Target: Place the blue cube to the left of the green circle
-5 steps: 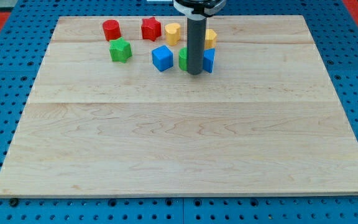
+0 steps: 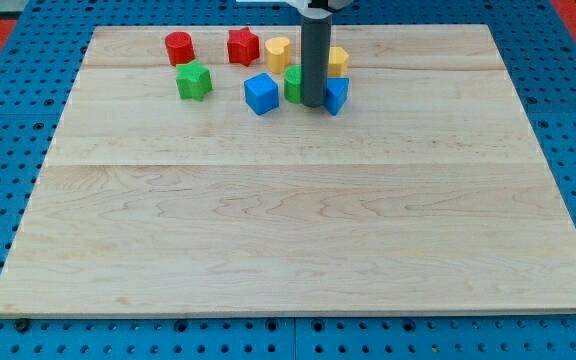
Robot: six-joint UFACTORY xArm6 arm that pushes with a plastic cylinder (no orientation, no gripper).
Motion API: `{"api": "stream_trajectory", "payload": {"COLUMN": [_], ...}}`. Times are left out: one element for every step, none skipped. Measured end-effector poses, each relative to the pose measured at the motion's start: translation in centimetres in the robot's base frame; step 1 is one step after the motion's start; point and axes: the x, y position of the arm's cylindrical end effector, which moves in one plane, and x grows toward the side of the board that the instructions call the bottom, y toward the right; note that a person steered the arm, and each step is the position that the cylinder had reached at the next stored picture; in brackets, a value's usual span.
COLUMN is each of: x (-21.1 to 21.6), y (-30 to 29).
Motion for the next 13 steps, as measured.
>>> {"api": "stream_trajectory", "payload": {"x": [0.7, 0.7, 0.5, 0.1, -0.6, -0.7, 2.1, 2.3, 2.7, 2.8, 2.7, 1.8, 1.0], "y": [1.9, 3.6, 4.1, 4.4, 4.6, 4.9, 4.8, 1.0, -3.5, -7.2, -7.9, -7.9, -7.9]}}
